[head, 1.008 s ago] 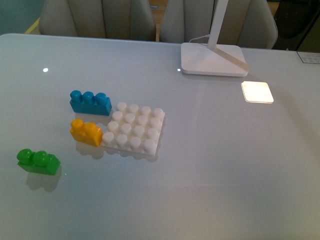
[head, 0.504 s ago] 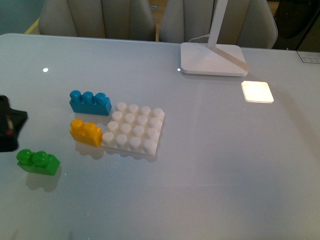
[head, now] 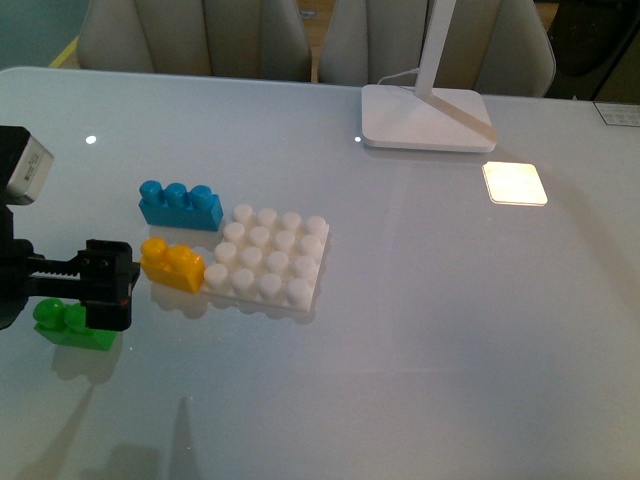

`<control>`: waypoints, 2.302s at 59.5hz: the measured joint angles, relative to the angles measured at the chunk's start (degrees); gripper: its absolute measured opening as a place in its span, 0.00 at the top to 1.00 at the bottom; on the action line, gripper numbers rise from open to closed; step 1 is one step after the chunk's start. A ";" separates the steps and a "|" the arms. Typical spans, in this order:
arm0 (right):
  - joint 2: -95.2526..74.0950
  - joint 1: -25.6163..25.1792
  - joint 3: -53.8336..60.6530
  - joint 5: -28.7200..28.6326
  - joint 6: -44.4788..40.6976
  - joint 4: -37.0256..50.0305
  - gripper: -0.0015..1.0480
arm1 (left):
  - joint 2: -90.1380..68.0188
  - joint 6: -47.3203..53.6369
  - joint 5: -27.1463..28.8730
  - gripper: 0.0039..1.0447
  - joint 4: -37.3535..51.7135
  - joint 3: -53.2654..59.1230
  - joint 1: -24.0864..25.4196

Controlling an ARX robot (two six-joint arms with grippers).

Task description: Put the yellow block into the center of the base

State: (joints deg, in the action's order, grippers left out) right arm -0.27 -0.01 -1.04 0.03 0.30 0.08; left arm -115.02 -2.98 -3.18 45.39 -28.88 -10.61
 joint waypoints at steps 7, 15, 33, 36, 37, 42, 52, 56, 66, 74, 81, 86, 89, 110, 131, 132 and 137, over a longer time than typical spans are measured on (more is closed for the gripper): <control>0.00 0.00 0.00 0.00 0.00 0.00 0.08 | -3.32 0.90 0.33 0.07 0.39 -3.85 -2.49; 0.00 0.00 0.00 0.00 0.00 0.00 0.08 | -6.12 2.01 1.38 0.07 -0.48 -7.08 -3.82; 0.00 0.00 0.00 0.00 0.00 0.00 0.08 | -11.56 7.50 2.12 0.07 -1.03 -11.98 -4.72; 0.00 0.00 0.00 0.00 0.00 0.00 0.08 | -12.39 8.46 2.51 0.07 -1.33 -12.46 -4.37; 0.00 0.00 0.00 0.00 0.00 0.00 0.08 | -12.52 8.59 2.58 0.07 -1.42 -12.52 -4.31; 0.00 0.00 0.00 0.00 0.00 0.00 0.08 | -13.42 9.42 3.06 0.07 -2.10 -13.07 -3.52; 0.00 0.00 0.00 0.00 0.00 0.00 0.08 | -14.45 9.62 3.15 0.07 -3.50 -14.49 -2.21; 0.00 0.00 0.00 0.00 0.00 0.00 0.08 | -14.91 9.64 3.15 0.07 -4.09 -14.97 -1.95; 0.00 0.00 0.00 0.00 0.00 0.00 0.08 | -16.06 9.60 2.93 0.07 -4.83 -15.87 -1.64; 0.00 0.00 0.00 0.00 0.00 0.00 0.08 | -16.74 9.60 2.71 0.07 -4.94 -16.33 -1.42; 0.00 0.00 0.00 0.00 0.00 0.00 0.08 | -17.33 9.60 2.51 0.07 -5.25 -16.76 -1.16; 0.00 0.00 0.00 0.00 0.00 0.00 0.08 | -17.75 9.60 2.27 0.07 -5.38 -17.00 -0.98; 0.00 0.00 0.00 0.00 0.00 0.00 0.08 | -17.97 9.60 2.10 0.07 -5.62 -17.25 -0.87; 0.00 0.00 0.00 0.00 0.00 0.00 0.08 | -20.11 9.60 1.88 0.07 -6.73 -18.60 -0.57; 0.00 0.00 0.00 0.00 0.00 0.00 0.08 | -21.07 9.57 2.12 0.07 -7.13 -19.21 -0.26; 0.00 0.00 0.00 0.00 0.00 0.00 0.08 | -21.07 9.55 2.12 0.07 -7.15 -19.21 -0.24; 0.00 0.00 0.00 0.00 0.00 0.00 0.08 | -21.07 9.51 2.14 0.07 -7.17 -19.28 -0.24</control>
State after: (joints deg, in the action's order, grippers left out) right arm -0.27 -0.01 -1.04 0.03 0.30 0.08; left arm -136.09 6.52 -1.04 38.22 -48.16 -10.85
